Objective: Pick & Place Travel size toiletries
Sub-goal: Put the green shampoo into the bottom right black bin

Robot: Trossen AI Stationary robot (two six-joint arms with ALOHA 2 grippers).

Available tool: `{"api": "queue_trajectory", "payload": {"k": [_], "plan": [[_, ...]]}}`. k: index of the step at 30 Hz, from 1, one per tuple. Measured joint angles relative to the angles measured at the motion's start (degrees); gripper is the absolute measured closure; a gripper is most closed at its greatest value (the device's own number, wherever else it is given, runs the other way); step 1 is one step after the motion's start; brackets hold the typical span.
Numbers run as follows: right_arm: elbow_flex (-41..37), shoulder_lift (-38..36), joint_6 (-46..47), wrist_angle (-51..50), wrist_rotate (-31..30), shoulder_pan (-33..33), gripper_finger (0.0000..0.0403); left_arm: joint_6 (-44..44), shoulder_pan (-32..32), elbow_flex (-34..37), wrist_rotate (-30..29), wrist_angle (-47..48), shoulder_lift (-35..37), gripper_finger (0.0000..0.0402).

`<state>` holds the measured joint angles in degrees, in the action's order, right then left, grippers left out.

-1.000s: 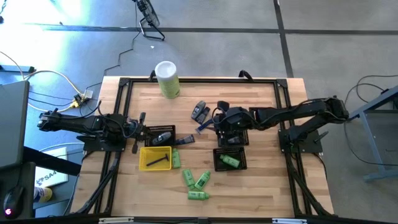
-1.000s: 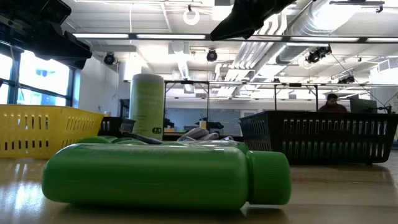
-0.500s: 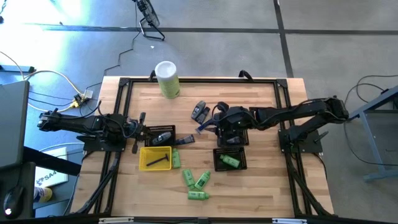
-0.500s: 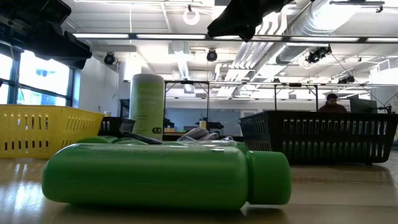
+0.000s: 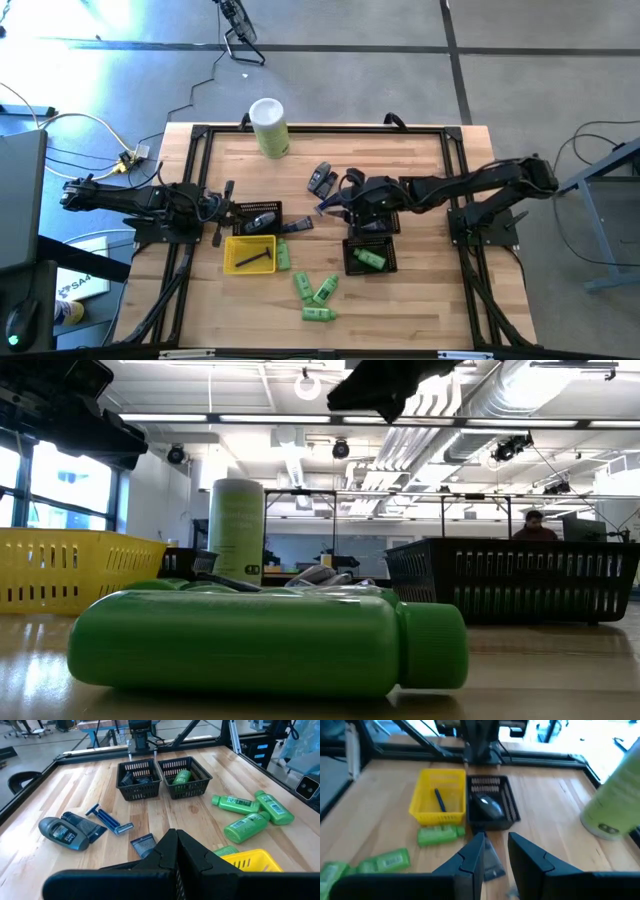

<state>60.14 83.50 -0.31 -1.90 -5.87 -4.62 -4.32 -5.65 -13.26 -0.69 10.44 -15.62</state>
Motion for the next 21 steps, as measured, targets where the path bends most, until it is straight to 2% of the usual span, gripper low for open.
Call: {"api": "queue_trajectory", "payload": {"k": [9, 21], "plan": [[0.09, 2.11, 0.12, 1.06, -0.62, -0.27, 0.0324, 0.02, 0.02, 0.0, 0.02, 0.01, 0.0, 0.0402], [0.02, 2.21, -2.47, 1.37, 4.28, -1.08, 0.0324, -0.24, 0.0, 0.0, 0.04, 0.01, 0.0, 0.0402]]}}
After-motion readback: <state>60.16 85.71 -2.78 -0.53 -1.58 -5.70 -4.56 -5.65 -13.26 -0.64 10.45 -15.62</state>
